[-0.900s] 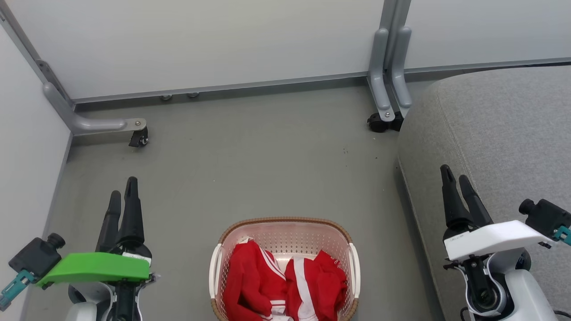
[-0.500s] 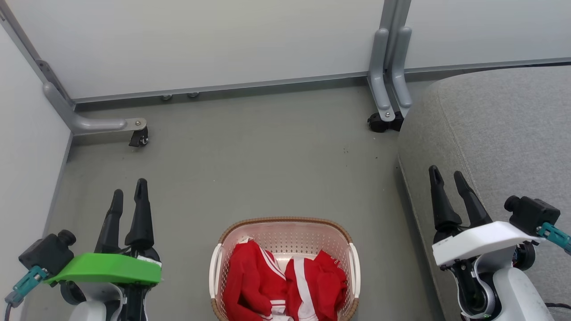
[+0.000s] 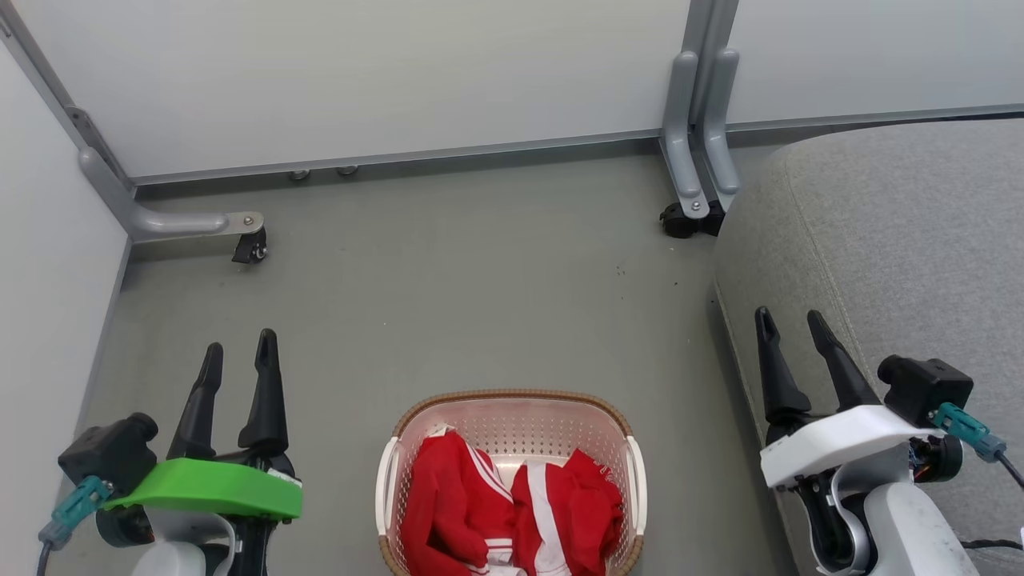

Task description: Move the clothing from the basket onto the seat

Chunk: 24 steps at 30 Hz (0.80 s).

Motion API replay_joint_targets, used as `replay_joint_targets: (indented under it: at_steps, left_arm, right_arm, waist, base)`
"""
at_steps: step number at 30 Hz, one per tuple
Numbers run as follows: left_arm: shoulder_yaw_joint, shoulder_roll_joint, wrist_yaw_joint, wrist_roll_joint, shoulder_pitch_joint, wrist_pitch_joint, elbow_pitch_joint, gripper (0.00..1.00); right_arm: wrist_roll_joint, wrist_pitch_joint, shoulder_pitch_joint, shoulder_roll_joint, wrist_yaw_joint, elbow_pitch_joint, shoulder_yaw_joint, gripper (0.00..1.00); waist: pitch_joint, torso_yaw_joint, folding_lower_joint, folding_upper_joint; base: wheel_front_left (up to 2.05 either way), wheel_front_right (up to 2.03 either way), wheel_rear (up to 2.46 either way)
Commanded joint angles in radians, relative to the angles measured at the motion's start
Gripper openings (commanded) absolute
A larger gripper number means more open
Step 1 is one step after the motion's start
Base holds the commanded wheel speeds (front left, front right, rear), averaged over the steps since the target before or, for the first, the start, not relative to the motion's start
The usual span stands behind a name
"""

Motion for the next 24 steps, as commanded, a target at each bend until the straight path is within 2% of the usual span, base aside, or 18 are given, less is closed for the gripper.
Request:
replay_joint_targets:
  at_steps: [1, 24]
  left_arm:
    - [0.002, 0.006, 0.001, 0.032, -0.005, -0.012, -0.002, 1.00]
    - [-0.011, 0.000, 0.001, 0.271, -0.007, -0.062, 0.107, 1.00]
  right_arm:
    - [-0.034, -0.010, -0.019, 0.000, 0.000, 0.002, 0.003, 1.00]
    - [-0.247, -0.053, -0.024, 0.015, 0.000, 0.066, 0.008, 1.00]
  waist:
    - [0.000, 0.000, 0.0000, 0.0000]
    - [0.000, 0.002, -0.0001, 0.0000]
  base:
    - [0.00, 0.00, 0.00]
    - [0.00, 0.00, 0.00]
